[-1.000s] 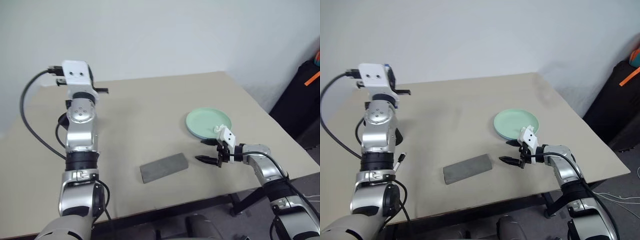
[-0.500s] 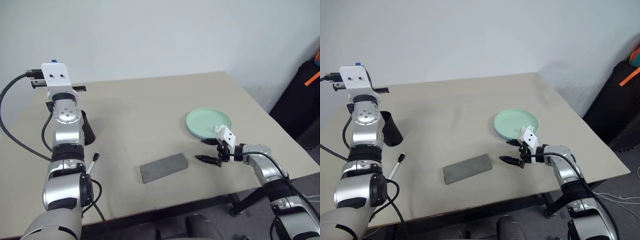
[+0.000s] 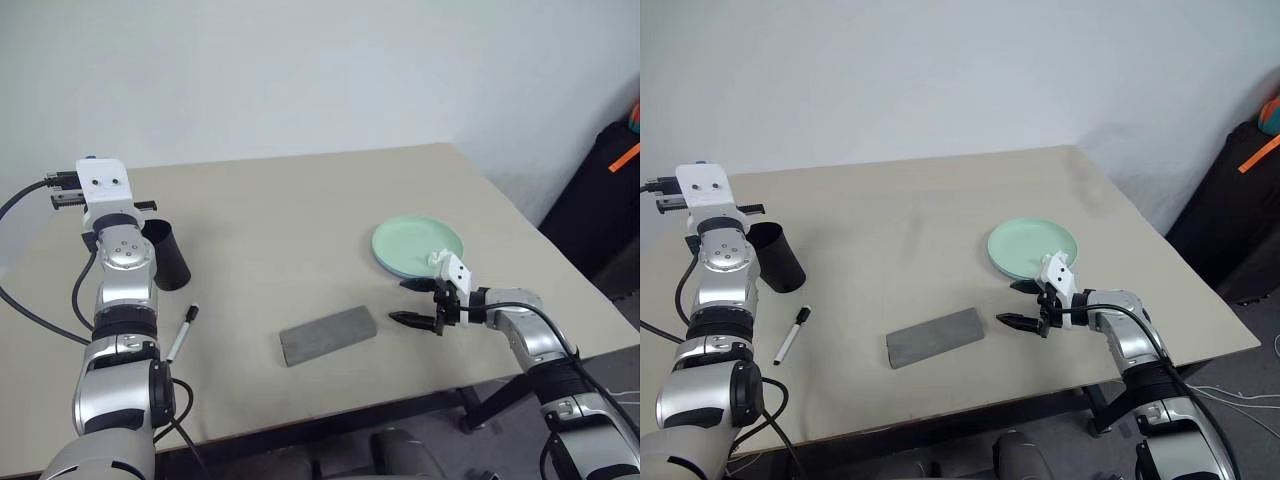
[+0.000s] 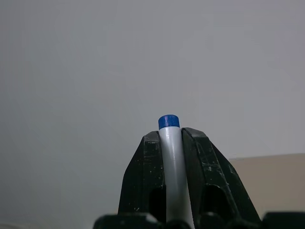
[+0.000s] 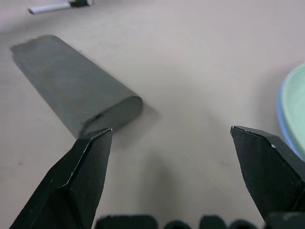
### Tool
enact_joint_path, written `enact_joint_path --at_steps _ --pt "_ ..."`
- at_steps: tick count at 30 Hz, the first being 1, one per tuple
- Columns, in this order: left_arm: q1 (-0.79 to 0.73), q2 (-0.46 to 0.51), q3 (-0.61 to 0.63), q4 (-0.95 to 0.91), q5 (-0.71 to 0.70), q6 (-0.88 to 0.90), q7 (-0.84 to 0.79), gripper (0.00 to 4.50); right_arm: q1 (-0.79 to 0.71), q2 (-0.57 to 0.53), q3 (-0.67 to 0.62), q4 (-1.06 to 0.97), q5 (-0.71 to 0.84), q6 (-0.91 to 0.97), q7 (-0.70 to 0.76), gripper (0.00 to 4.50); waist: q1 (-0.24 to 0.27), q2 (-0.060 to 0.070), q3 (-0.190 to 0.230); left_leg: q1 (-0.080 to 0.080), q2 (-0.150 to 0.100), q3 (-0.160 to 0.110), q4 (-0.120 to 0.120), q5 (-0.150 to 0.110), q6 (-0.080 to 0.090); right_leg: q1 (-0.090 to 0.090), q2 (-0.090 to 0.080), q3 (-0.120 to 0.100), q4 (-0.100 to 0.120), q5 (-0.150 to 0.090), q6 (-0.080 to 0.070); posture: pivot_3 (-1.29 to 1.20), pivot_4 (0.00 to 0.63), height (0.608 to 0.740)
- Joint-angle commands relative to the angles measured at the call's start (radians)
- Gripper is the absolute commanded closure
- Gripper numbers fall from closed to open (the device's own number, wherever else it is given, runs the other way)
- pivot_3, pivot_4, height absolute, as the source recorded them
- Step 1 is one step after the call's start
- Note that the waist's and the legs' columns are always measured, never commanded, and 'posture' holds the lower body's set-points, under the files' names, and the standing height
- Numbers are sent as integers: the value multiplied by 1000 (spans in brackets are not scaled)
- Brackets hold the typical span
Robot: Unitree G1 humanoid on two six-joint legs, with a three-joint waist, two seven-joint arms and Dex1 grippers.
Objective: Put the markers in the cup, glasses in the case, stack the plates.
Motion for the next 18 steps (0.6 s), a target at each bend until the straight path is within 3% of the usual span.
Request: enact_joint_path --at_steps 1,7,18 --pt "-16 19 7 -15 1 -12 10 4331 -4 -7 -37 -72 61 38 26 186 0 0 0 0 0 0 0 0 0 0 0 0 0 0 0 0 0 740" --pt "-32 23 0 -1 5 -30 7 4331 8 -20 -46 -145 138 162 59 186 0 0 0 0 0 -1 0 0 0 0 0 -2 0 0 0 0 0 740" --pt "-69 -5 -16 33 -18 -131 -71 4331 14 -20 -44 -154 135 165 43 186 0 -1 0 0 0 -1 0 0 0 0 -1 -3 0 0 0 0 0 740"
